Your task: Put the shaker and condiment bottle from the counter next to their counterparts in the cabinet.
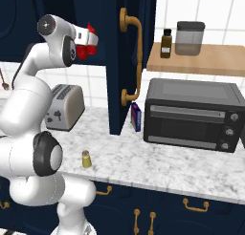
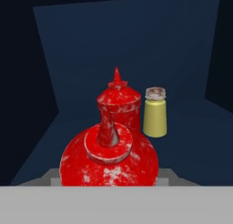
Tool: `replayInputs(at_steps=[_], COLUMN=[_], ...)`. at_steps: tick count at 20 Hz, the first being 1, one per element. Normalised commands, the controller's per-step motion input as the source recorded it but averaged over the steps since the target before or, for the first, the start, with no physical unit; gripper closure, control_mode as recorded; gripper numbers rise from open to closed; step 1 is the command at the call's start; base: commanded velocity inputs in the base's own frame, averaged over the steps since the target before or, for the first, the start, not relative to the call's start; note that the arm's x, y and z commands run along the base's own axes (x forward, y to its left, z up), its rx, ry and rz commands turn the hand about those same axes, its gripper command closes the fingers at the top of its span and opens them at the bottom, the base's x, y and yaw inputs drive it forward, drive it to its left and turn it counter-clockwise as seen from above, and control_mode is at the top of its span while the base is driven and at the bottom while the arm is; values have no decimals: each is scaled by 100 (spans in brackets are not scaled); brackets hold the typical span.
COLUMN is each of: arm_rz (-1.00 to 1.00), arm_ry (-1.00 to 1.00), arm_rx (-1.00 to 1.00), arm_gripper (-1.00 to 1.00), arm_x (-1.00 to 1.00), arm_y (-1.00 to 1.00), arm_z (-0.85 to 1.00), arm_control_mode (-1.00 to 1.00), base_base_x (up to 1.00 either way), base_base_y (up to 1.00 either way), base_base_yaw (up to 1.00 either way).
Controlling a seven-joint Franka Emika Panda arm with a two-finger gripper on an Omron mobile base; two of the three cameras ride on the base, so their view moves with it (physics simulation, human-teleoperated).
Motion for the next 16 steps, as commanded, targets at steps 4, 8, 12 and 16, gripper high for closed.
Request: replayInputs(at_steps=[4, 8, 12, 16], arm_rz=[0, 0, 0, 0], arm_ry=[0, 0, 0, 0], arm_rx=[0, 0, 0, 0], arm_gripper=[100, 100, 100, -100], arm_x=[19, 17, 15, 15], arm_y=[2, 0, 0, 0], arm_z=[-13, -15, -15, -17], arm_control_mode=[-100, -100, -100, -100], base_base_x=[0, 0, 0, 0], base_base_y=[0, 0, 0, 0], base_base_yaw=[0, 0, 0, 0])
